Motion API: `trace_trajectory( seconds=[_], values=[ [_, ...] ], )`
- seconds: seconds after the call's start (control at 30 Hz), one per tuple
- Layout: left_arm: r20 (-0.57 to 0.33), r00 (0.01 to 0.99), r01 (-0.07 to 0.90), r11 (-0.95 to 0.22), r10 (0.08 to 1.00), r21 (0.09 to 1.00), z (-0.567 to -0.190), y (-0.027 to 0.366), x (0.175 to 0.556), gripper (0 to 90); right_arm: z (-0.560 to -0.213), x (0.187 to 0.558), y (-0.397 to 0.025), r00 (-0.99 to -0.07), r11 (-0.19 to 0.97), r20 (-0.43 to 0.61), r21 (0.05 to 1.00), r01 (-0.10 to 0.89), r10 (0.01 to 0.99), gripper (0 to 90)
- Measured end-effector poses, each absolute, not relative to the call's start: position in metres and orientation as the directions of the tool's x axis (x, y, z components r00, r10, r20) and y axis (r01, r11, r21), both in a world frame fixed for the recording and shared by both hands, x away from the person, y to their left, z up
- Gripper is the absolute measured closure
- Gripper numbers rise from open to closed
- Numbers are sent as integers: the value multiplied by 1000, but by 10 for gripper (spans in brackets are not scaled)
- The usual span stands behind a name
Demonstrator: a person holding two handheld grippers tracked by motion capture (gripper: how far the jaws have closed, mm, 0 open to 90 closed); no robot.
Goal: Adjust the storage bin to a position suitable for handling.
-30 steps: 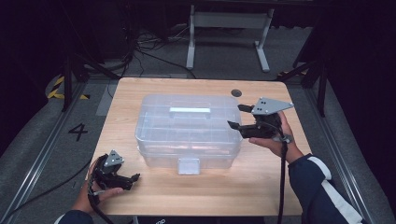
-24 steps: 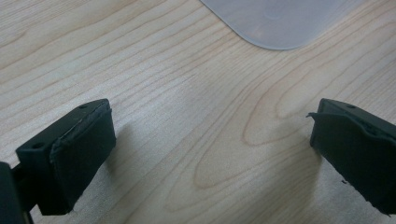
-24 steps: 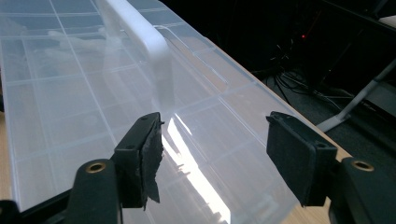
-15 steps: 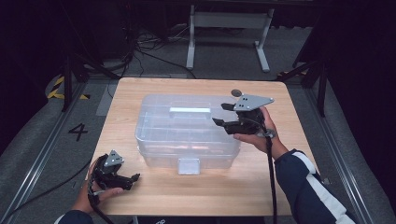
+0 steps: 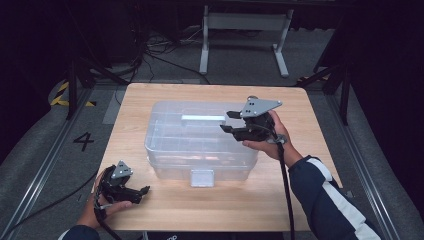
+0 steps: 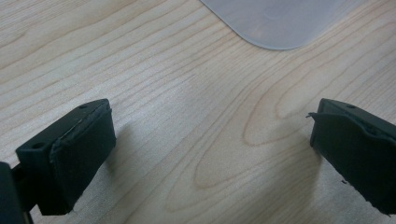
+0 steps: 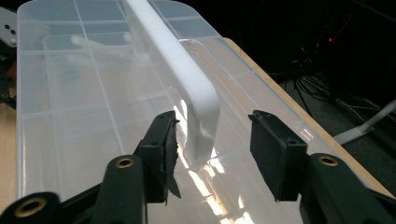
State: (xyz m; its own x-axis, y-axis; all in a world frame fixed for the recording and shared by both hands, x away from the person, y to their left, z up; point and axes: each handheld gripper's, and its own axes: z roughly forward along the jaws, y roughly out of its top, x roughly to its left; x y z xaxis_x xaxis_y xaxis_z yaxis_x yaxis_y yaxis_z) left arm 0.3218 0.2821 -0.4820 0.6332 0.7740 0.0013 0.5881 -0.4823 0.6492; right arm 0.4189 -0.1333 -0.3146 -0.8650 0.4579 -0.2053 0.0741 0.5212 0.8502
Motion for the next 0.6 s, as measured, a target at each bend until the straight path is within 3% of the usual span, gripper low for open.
trace_trajectory(
  seconds=[0.2,0.6],
  values=[
    [1,635,587,-483,773,650,-482,282,322,5,-313,420,-129,-861,534,-224,843,64,456,573],
    [-7,607,599,-452,794,661,-482,281,321,33,-311,417,-126,-872,537,-252,843,16,421,746]
  ],
)
